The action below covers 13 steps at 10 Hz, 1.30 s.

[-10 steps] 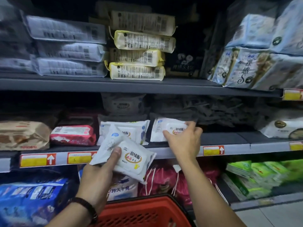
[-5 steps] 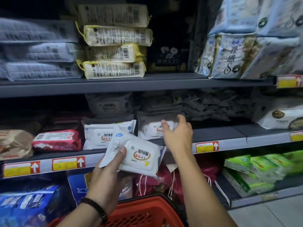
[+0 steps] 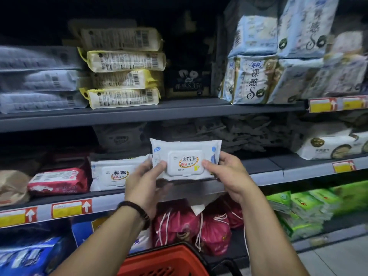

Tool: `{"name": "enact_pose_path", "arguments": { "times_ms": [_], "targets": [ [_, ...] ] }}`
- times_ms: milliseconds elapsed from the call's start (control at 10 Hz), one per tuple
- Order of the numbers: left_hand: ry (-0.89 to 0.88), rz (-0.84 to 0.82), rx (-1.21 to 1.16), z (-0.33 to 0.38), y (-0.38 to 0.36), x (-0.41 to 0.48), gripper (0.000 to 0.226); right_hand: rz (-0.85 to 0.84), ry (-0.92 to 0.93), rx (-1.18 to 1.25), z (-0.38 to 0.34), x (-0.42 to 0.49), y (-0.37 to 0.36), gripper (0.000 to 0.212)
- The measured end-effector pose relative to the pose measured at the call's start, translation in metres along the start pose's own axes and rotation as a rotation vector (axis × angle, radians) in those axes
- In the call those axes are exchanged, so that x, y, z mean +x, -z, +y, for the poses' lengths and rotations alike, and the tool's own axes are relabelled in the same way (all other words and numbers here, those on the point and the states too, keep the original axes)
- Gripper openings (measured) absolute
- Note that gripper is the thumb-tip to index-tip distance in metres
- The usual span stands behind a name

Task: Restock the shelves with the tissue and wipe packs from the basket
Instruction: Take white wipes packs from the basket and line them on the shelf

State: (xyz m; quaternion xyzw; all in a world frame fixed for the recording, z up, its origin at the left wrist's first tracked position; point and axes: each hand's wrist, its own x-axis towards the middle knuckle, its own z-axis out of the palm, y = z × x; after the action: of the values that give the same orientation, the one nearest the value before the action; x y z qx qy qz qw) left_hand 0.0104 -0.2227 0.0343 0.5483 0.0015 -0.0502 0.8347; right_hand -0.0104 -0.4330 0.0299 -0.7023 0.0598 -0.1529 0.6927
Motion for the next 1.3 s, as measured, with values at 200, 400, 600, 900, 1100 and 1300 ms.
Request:
{"name": "enact_pose_path", "arguments": {
  "times_ms": [200, 400, 600, 900, 1100, 1300],
  "targets": [
    [-0.617, 0.178, 0.785, -0.021, 0.000, 0.012, 0.058, 0.148, 0.125, -0.214, 0.020, 0.030, -0.013, 0.017],
    [-0.729, -0.102, 1.475, -0.051, 0.003, 0.010, 0.086, 0.282, -0.091, -0.877, 0.040, 0.046, -0.030, 0.020],
    [-0.531, -0.257, 1.880, -0.059, 0.000, 0.027, 0.115, 0.421, -0.119, -0.713, 0.048, 0.047, -0.034, 0.017],
    [-0.462, -0.463, 1.833, -0.028, 0.011, 0.028, 0.109, 0.441, -0.070, -0.766, 0.034, 0.018, -0.049, 0.027],
    [-0.382, -0.764, 1.659, 0.003, 0.077, -0.019, 0.055, 0.301, 0.097, -0.828, 0.037, -0.036, -0.082, 0.024],
    [0.405, -0.867, 1.986, 0.012, 0.183, -0.080, 0.089, -0.431, -0.066, -1.091, 0.079, -0.087, -0.150, 0.028]
  ]
}}
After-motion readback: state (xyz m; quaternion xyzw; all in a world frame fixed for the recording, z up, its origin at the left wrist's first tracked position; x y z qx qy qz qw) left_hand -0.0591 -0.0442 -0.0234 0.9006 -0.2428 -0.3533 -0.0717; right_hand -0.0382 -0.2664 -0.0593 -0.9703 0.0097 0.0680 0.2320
